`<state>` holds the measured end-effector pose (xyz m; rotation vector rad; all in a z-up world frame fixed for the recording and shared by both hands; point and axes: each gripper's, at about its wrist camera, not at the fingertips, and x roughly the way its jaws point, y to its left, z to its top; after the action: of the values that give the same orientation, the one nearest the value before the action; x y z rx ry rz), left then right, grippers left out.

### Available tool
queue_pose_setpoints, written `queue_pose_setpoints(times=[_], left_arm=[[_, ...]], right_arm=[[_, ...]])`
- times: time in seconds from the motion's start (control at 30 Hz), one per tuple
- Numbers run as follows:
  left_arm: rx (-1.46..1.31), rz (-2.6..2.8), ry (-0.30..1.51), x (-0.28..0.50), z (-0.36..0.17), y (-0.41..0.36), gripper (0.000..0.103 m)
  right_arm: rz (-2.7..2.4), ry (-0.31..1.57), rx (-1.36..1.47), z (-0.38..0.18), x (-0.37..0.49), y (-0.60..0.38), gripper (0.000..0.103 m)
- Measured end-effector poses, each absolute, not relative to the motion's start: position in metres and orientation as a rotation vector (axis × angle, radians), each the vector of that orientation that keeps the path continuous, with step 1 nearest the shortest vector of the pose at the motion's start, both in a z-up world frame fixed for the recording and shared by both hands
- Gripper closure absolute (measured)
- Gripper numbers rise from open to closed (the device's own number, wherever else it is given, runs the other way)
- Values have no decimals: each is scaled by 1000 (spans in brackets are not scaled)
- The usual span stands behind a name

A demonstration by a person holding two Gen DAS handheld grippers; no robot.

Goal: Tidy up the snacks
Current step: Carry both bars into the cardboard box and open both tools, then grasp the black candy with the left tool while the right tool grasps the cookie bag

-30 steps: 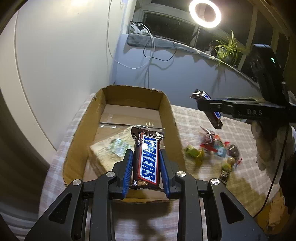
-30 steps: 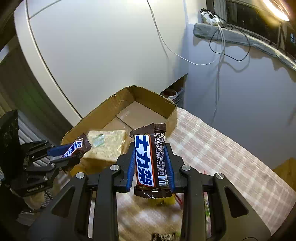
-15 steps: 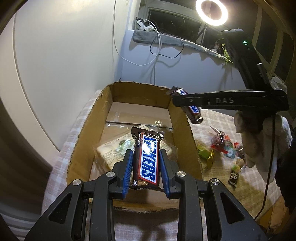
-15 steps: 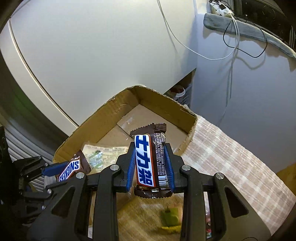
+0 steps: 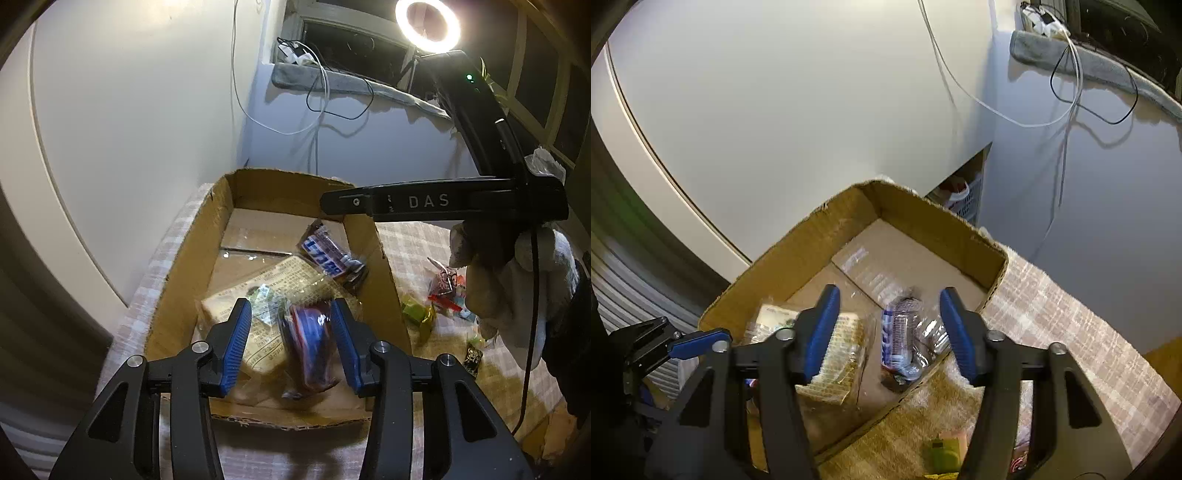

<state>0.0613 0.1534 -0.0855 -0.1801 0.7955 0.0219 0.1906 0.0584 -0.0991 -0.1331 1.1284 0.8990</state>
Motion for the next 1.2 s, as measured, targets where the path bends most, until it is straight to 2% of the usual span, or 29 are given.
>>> queue_pose_setpoints(times=[0.37, 0.77, 1.2], left_arm=[[-189, 34, 757, 47, -73, 147, 59], [-204, -90, 742, 35, -68, 94, 59], [-144, -333, 876, 42, -103, 2, 59]], right_arm=[[878, 1086, -99, -78, 181, 20, 39], [770, 1045, -156, -54, 148, -72, 39], [597, 1183, -142, -99, 116, -182, 39]])
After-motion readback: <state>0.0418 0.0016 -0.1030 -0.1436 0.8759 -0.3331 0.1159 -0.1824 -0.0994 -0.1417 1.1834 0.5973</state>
